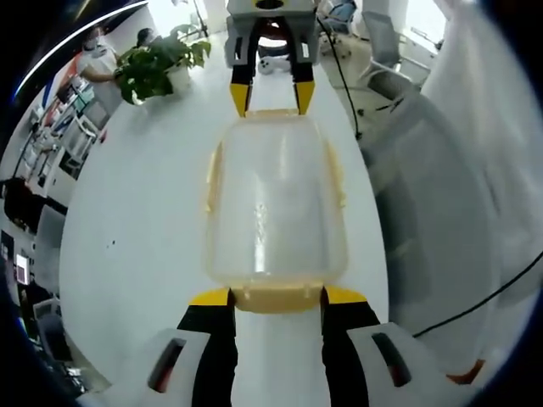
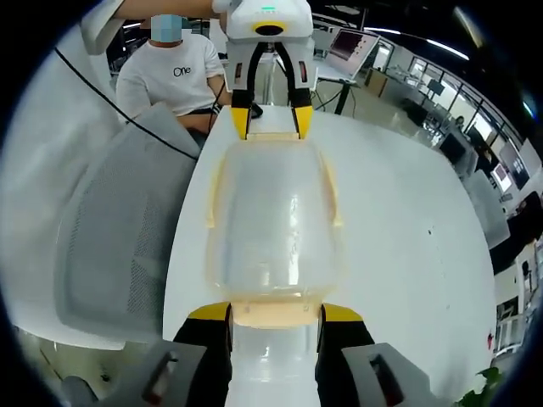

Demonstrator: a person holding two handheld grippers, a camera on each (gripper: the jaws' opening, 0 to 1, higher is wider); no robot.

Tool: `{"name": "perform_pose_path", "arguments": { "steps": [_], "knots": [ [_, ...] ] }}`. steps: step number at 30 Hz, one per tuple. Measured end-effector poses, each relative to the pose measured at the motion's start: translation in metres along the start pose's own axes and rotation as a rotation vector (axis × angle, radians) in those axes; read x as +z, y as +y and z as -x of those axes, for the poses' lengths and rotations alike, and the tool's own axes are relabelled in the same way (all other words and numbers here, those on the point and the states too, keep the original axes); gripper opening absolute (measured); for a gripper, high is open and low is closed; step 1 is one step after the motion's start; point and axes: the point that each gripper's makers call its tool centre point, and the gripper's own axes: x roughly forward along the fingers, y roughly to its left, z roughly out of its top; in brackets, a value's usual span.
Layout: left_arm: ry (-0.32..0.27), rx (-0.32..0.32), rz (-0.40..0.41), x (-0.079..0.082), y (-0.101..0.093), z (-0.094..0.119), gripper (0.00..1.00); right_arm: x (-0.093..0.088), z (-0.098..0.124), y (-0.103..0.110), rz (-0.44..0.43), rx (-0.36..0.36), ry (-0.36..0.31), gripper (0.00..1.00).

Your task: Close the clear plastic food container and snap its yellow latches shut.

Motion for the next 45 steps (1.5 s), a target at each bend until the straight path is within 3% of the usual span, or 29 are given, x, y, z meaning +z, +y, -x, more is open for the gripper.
{"name": "perform_pose_path", "arguments": {
  "steps": [11,17,45],
  "knots": [
    [-0.001,-0.002,-0.012,0.019,0.003,-0.015,0.36,-0.022,0.006,-0.003,-0.001,-0.001,0.007,0.36],
    [0.000,-0.001,-0.012,0.019,0.007,-0.020,0.36,-0.025,0.007,-0.005,0.003,-0.007,0.009,0.36],
    [0.003,-0.004,-0.027,0.056,0.004,-0.078,0.36,-0.091,0.008,-0.003,0.010,-0.001,0.036,0.36]
  ]
}}
